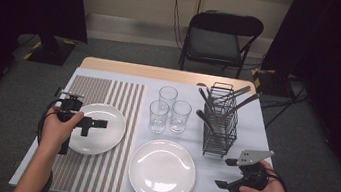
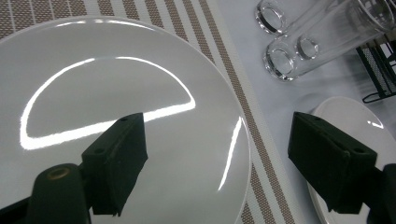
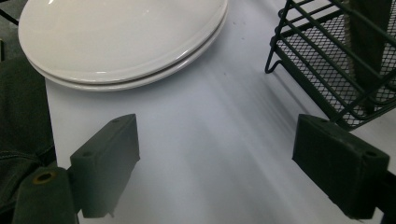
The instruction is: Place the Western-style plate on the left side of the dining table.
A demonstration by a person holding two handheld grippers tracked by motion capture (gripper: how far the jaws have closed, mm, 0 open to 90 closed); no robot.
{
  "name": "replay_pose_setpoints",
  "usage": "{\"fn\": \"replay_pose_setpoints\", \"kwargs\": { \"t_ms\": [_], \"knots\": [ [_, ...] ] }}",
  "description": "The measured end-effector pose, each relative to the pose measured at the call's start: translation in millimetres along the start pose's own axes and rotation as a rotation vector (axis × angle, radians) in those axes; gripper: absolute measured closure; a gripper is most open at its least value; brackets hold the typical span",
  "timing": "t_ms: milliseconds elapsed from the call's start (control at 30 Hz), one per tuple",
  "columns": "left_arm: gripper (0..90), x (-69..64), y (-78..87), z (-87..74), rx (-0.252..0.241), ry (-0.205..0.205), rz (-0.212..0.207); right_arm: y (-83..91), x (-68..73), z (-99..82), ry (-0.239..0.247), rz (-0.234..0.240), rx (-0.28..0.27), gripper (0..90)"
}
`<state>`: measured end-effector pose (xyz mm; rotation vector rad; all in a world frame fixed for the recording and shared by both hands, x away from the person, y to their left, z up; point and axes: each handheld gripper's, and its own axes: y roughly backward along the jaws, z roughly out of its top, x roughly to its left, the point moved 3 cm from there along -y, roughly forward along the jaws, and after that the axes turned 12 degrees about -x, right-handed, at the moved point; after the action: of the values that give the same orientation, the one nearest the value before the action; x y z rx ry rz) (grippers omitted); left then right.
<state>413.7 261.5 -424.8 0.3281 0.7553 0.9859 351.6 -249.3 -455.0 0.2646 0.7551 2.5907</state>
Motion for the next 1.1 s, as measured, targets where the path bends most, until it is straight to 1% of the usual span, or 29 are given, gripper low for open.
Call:
{"fn": "replay_pose_setpoints", "kwargs": {
  "t_ms": [67, 167, 200, 267, 300, 400, 467, 533, 633, 700, 733, 833, 867, 900, 1000, 1033, 1100],
  "knots": [
    [19.6, -3.2, -0.7, 0.2, -0.003, -0.008, 0.002, 0.5, 0.2, 1.6, -0.001, 0.001, -0.003, 14.2],
    [19.6, -8.4, -2.0, 0.3, 0.001, -0.016, -0.008, 1.3, 0.3, 3.9, 0.005, 0.000, 0.000, 14.2],
    [19.8, -9.8, -2.3, 0.4, -0.001, -0.030, -0.007, 1.2, 0.3, 4.5, 0.007, 0.007, -0.005, 14.2],
    [21.5, -13.4, -3.2, 0.1, -0.008, -0.036, -0.011, 2.2, 0.3, 6.0, 0.007, 0.000, -0.003, 14.2],
    [21.5, -14.0, -3.6, -0.2, -0.006, -0.046, -0.013, 2.3, 0.1, 6.5, 0.007, 0.003, -0.005, 14.2],
    [21.4, -16.5, -5.2, -2.8, 0.010, -0.051, -0.013, 2.3, 0.1, 8.1, 0.008, 0.006, -0.005, 14.2],
    [20.0, -17.7, -6.4, -4.0, 0.003, -0.041, -0.018, 2.8, 0.3, 9.7, 0.011, 0.006, -0.001, 14.1],
    [19.9, -18.4, -7.0, -5.6, 0.009, -0.048, -0.018, 3.1, 0.3, 11.5, 0.011, 0.004, -0.004, 14.2],
    [20.0, -20.1, -8.6, -8.2, 0.018, -0.053, -0.021, 3.6, 0.6, 13.6, 0.004, 0.013, -0.009, 14.2],
    [20.0, -22.0, -9.8, -10.0, 0.022, -0.052, -0.036, 4.2, 0.7, 15.0, 0.013, 0.007, 0.000, 14.2],
    [19.9, -22.5, -10.3, -10.8, 0.021, -0.060, -0.041, 4.4, 0.7, 15.5, 0.014, 0.007, 0.001, 14.2],
    [19.9, -24.8, -11.6, -13.4, 0.027, -0.060, -0.049, 4.4, 0.6, 17.1, 0.014, 0.009, 0.004, 14.2],
    [19.9, -25.2, -11.5, -14.4, 0.032, -0.071, -0.054, 4.2, 0.6, 17.4, 0.014, 0.010, 0.005, 14.2],
    [19.9, -26.0, -11.7, -14.9, 0.027, -0.065, -0.055, 4.0, 0.8, 17.9, 0.016, 0.011, 0.006, 14.2],
    [19.9, -25.7, -10.9, -16.5, 0.021, -0.068, -0.054, 3.4, 1.6, 18.9, 0.017, 0.017, 0.004, 14.2],
    [19.9, -25.4, -10.7, -17.1, 0.021, -0.070, -0.059, 3.1, 1.8, 19.3, 0.018, 0.018, 0.003, 14.2],
    [19.9, -25.8, -10.4, -18.7, 0.015, -0.056, -0.077, 2.5, 2.5, 19.9, 0.019, 0.021, 0.001, 14.2]
  ]
}}
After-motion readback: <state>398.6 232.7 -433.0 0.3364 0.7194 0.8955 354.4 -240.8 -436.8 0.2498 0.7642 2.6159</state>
